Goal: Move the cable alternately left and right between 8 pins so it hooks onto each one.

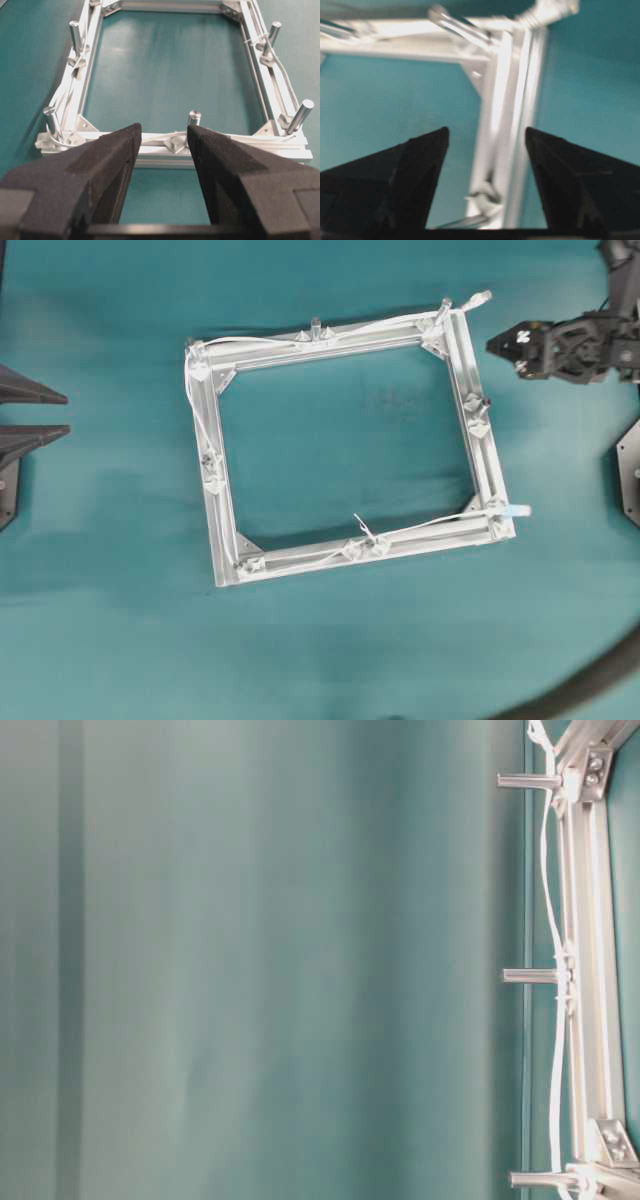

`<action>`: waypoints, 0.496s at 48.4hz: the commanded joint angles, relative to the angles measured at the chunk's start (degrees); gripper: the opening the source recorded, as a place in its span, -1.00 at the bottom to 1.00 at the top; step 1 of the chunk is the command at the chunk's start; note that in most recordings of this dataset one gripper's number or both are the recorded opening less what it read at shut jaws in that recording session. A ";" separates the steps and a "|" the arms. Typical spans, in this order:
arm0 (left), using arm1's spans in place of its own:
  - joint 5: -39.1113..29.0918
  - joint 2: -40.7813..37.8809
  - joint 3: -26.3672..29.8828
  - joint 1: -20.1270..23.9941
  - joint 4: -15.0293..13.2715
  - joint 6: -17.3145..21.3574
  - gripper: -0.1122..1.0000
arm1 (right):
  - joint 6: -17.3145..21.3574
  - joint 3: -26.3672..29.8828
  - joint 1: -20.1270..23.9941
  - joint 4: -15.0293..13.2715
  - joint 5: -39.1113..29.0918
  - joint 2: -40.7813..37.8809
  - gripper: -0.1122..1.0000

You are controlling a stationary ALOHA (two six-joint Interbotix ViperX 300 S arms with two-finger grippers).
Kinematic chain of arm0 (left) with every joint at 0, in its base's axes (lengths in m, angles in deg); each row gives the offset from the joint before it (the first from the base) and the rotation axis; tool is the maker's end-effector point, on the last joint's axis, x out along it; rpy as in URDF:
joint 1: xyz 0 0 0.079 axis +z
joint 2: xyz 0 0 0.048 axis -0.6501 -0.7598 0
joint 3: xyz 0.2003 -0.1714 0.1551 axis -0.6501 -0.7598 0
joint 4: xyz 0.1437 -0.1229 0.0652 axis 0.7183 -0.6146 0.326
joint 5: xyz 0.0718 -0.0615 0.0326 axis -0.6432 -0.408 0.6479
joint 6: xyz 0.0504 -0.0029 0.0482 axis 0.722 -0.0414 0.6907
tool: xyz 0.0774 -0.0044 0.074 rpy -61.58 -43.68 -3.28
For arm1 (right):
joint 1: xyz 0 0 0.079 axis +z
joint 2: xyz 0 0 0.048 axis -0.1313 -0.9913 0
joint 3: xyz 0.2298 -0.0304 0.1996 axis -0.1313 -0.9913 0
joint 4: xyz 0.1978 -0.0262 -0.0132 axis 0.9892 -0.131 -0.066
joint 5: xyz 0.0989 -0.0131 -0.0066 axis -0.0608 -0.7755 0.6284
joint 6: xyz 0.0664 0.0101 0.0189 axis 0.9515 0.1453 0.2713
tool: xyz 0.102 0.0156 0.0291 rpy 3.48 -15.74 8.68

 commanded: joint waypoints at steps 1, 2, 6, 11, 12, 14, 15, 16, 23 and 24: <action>0.18 -0.44 0.62 -0.09 0.00 0.26 0.19 | -0.35 0.44 0.18 -0.18 -0.09 3.87 0.43; 0.18 -0.44 0.62 -0.09 0.00 0.35 0.19 | -0.35 0.53 0.18 -0.18 -0.09 4.66 0.43; 0.18 -0.44 0.62 -0.09 0.00 0.26 0.19 | -0.70 0.44 0.26 -0.53 0.62 7.56 0.43; 0.18 -0.44 0.62 -0.09 0.00 0.35 0.19 | -1.32 -0.26 0.70 -1.85 2.90 10.55 0.43; 0.18 -0.35 0.62 -0.09 0.00 0.26 0.19 | -1.32 -0.35 0.97 -2.11 3.43 10.99 0.43; 0.18 -0.44 0.62 -0.09 0.00 0.26 0.19 | -1.32 -0.70 1.32 -3.08 4.66 11.87 0.43; 0.26 -0.35 0.62 -0.09 0.00 0.35 0.19 | -1.32 -0.88 1.58 -3.60 5.27 12.22 0.42; 0.26 -0.35 0.62 -0.09 0.00 0.26 0.19 | -1.32 -1.05 1.76 -4.13 5.89 12.57 0.42; 0.18 -0.35 0.62 -0.09 0.00 0.26 0.19 | -1.32 -2.29 3.60 -7.91 8.17 14.24 0.43; 0.18 -0.44 0.62 -0.09 0.00 0.35 0.19 | -1.41 -2.37 3.96 -8.61 8.44 14.33 0.43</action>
